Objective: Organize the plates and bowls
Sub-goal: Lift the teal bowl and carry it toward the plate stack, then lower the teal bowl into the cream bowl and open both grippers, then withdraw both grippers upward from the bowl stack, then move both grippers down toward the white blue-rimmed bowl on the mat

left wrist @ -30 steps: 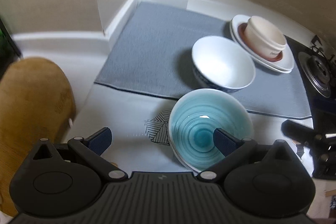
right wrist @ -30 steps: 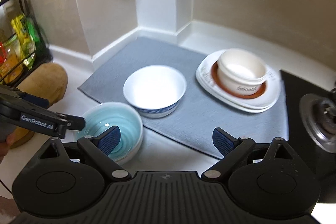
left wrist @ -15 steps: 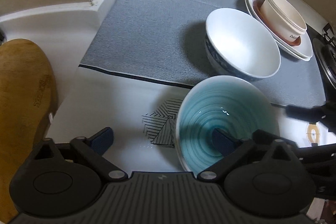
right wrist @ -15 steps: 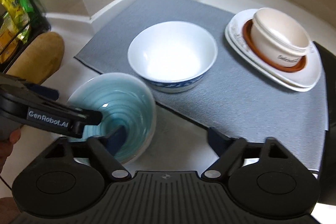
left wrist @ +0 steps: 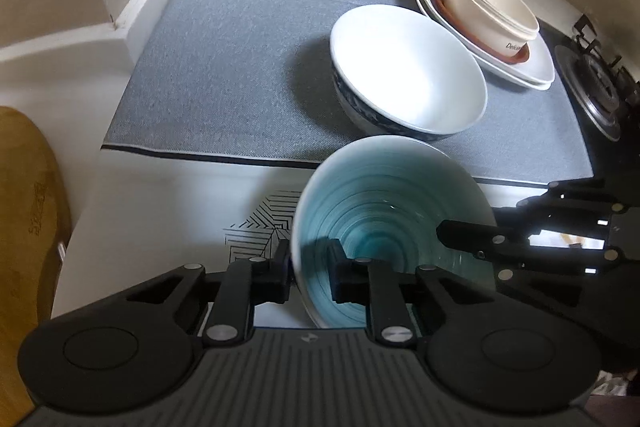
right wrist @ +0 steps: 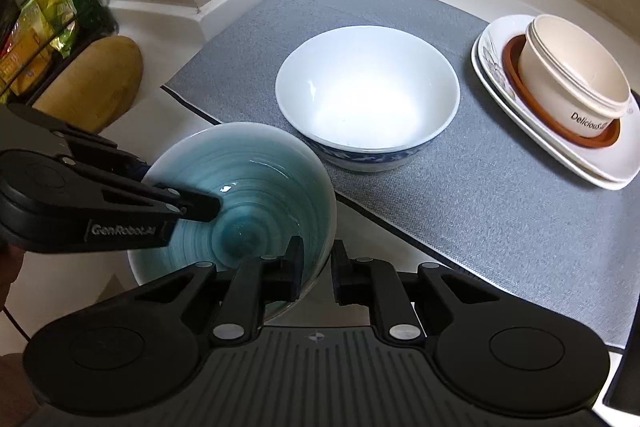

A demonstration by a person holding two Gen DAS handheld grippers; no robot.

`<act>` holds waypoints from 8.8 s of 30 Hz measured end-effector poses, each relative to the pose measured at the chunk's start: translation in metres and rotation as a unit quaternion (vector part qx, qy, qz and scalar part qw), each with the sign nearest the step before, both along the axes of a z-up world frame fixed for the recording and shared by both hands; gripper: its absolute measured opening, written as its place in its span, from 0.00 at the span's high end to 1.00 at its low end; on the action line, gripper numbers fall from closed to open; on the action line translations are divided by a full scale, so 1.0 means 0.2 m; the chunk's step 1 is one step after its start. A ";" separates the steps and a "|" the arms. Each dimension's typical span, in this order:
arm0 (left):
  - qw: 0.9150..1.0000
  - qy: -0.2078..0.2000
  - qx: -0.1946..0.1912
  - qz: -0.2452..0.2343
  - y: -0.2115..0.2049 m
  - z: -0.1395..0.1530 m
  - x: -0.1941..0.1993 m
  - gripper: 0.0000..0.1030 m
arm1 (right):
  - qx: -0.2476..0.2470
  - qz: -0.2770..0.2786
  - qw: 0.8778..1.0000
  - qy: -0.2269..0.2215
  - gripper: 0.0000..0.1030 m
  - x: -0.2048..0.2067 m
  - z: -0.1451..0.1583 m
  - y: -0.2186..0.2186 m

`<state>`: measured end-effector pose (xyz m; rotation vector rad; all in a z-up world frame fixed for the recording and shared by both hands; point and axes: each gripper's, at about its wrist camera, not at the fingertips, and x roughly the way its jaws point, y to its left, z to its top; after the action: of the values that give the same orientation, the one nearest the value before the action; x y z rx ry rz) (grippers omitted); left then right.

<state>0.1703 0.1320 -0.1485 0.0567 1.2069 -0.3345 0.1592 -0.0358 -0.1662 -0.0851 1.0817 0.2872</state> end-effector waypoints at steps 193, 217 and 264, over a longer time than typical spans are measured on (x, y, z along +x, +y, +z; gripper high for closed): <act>0.987 -0.095 -0.064 -0.112 -0.87 0.45 0.75 0.00 | 0.138 -0.314 0.929 -0.142 0.24 0.14 0.51 -1.06; 0.983 -0.137 -0.051 -0.112 -0.57 0.56 0.00 0.00 | 0.036 -0.284 0.933 -0.218 0.17 -0.58 0.61 -0.67; 0.990 -0.138 -0.038 -0.013 -0.10 0.52 -0.09 0.00 | 0.002 -0.163 0.970 -0.181 0.11 -0.45 0.58 -0.32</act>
<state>0.1517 0.1129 -0.0444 0.0508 0.9194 -0.3831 0.0691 -0.1003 -0.0504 0.0446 0.7166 -0.0246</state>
